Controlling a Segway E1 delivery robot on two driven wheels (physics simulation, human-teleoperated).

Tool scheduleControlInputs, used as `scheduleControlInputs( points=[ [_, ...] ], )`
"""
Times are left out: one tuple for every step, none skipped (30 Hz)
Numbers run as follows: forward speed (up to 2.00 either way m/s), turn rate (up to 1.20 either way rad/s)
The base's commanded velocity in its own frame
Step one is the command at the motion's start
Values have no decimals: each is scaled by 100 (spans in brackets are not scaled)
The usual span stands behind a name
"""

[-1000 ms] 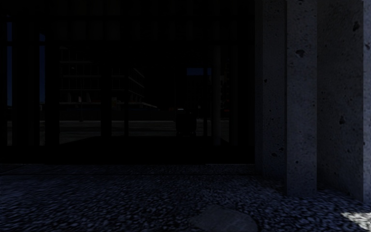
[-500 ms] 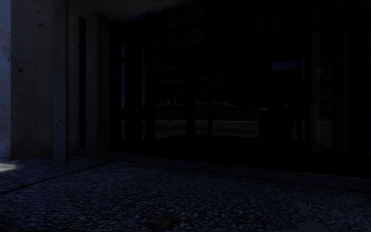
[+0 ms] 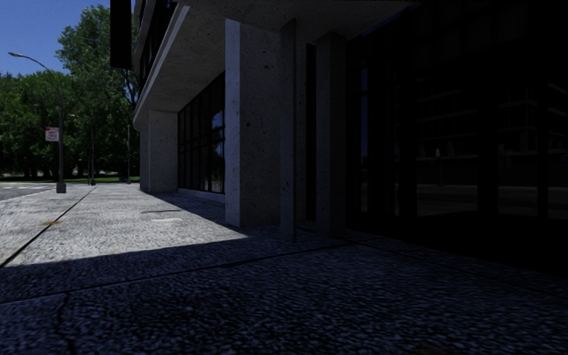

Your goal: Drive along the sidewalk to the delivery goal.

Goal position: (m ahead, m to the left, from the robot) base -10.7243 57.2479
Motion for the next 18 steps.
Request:
scheduleControlInputs(
  points=[
    [0, 120],
    [0, 120],
    [0, 120],
    [0, 115],
    [0, 115],
    [0, 0],
    [0, 0],
    [0, 0],
    [0, 0],
    [0, 0],
    [0, 0],
    [0, 0],
    [0, 0],
    [0, 0],
    [0, 0],
    [0, 0],
    [0, 0],
    [0, 0]
  ],
)
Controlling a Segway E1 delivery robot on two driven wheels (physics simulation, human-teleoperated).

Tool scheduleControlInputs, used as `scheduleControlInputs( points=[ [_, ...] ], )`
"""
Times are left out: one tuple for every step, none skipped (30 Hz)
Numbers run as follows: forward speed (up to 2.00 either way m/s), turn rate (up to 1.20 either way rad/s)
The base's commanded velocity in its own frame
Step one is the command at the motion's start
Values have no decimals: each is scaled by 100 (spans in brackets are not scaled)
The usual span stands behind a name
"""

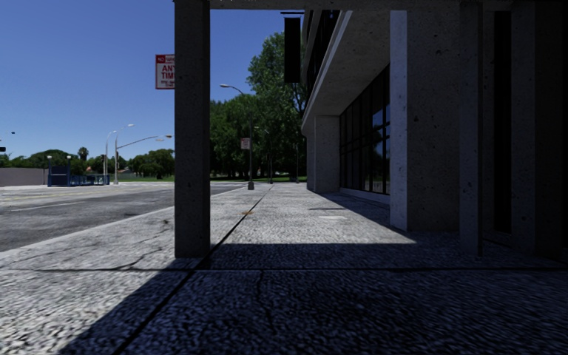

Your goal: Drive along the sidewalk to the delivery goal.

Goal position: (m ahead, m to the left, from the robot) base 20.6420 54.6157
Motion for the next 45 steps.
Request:
scheduleControlInputs(
  points=[
    [0, 0],
    [53, 0],
    [100, 0],
    [141, 0],
    [168, 0],
    [177, 0],
    [179, 0],
    [179, 0],
    [179, 0],
    [179, 0],
    [179, 0],
    [180, 0],
    [180, 0],
    [180, 0],
    [180, 0],
    [180, -29],
    [180, -102],
    [180, -120],
    [180, -120],
    [180, -120],
    [180, -120],
    [180, -120],
    [180, -75],
    [180, -3],
    [180, 0],
    [180, 0],
    [180, 0],
    [180, 0],
    [180, 0],
    [180, 0],
    [180, 0],
    [181, 0],
    [182, 0],
    [184, 0],
    [187, 0],
    [189, 0],
    [191, 0],
    [195, 0],
    [197, 0],
    [197, 0],
    [200, 0],
    [200, 0],
    [200, 0],
    [200, 0],
    [200, 0]
  ],
)
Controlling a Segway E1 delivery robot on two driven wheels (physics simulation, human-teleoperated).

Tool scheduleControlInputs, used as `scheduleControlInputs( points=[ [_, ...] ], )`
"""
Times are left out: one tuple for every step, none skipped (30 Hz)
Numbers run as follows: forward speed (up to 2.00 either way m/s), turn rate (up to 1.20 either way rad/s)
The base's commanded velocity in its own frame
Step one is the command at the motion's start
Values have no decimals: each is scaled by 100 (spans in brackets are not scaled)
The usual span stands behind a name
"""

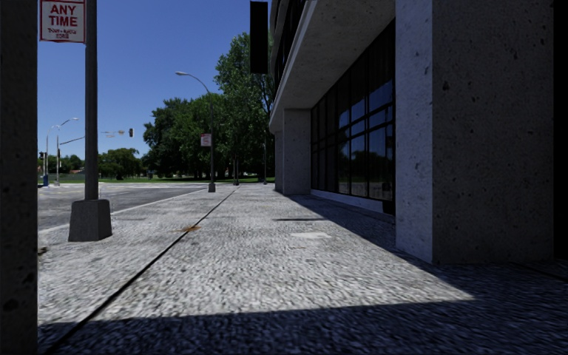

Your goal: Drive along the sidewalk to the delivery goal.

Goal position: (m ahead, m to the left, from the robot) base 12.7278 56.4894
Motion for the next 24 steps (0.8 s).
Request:
scheduleControlInputs(
  points=[
    [200, 0],
    [200, 0],
    [200, 0],
    [200, 0],
    [200, 0],
    [200, 0],
    [200, 0],
    [200, 0],
    [200, 0],
    [200, 42],
    [200, 120],
    [200, 120],
    [200, 120],
    [200, 120],
    [200, 118],
    [200, 45],
    [200, 5],
    [200, 1],
    [200, 1],
    [200, 0],
    [200, 0],
    [200, 0],
    [200, 0],
    [200, 0]
  ],
)
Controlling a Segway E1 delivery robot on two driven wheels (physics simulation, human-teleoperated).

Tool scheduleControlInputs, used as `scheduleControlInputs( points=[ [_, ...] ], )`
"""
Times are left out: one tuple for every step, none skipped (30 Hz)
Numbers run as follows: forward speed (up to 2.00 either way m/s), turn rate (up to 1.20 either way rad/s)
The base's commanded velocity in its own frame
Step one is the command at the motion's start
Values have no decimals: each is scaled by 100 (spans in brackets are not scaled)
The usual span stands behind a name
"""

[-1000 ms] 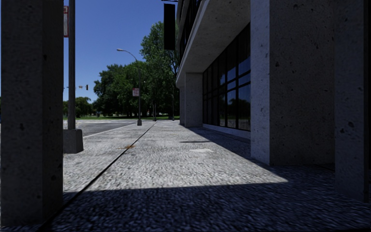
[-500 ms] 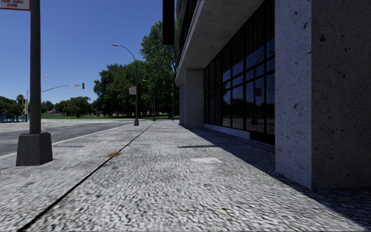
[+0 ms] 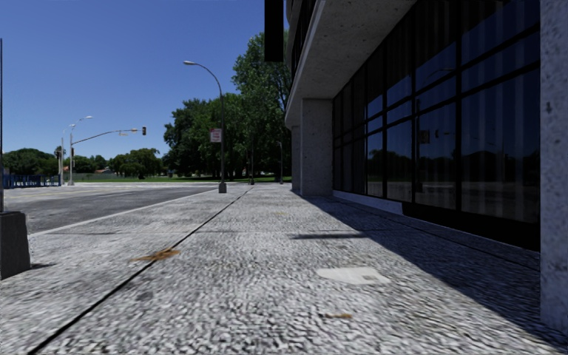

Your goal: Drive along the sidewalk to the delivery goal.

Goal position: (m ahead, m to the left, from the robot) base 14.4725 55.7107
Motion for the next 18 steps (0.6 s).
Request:
scheduleControlInputs(
  points=[
    [200, 0],
    [200, 0],
    [200, 0],
    [200, 0],
    [200, 0],
    [200, 0],
    [200, 0],
    [200, 0],
    [200, 0],
    [200, 0],
    [200, 5],
    [200, 57],
    [200, 86],
    [200, 86],
    [200, 120],
    [200, 120],
    [200, 120],
    [200, 37]
  ],
)
